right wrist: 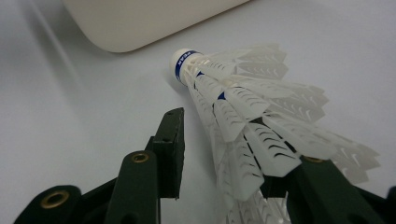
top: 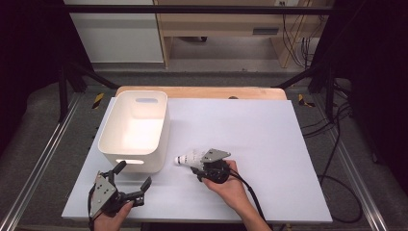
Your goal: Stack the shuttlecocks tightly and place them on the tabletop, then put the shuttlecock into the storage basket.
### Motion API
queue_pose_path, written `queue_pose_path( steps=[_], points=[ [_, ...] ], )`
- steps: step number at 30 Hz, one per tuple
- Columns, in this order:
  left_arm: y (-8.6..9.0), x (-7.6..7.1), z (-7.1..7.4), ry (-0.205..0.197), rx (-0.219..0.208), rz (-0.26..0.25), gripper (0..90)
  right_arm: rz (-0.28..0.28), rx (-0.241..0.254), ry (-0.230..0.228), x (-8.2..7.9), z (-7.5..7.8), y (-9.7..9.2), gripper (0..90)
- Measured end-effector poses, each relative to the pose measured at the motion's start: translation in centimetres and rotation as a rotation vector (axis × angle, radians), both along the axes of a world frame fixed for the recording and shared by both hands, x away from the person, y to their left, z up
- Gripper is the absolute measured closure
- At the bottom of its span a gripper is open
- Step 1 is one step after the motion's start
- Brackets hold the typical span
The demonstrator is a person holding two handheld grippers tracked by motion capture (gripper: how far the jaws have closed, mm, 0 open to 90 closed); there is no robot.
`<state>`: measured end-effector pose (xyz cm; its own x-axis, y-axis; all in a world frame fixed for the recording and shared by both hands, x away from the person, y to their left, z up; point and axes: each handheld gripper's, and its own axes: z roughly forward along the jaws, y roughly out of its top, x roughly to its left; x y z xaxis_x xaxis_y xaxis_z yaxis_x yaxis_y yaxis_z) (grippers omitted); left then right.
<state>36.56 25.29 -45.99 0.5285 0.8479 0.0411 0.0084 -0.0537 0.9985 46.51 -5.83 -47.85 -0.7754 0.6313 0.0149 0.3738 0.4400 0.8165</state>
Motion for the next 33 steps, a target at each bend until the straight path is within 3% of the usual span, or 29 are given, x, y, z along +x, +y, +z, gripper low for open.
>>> queue_pose_path(
  steps=[20,25,33],
  points=[
    [-0.16,-0.11,0.11,-0.003,0.011,0.0,1.0,-0.028,-0.013,0.018,-0.07,-0.42,0.41,58.3],
    [-0.12,-0.12,0.13,-0.004,0.012,0.002,1.0,-0.049,0.006,0.019,0.12,-0.37,0.28,60.9],
    [-0.09,-0.1,0.1,-0.004,0.011,0.002,1.0,-0.052,0.015,0.023,0.22,-0.64,0.51,72.5]
  ],
)
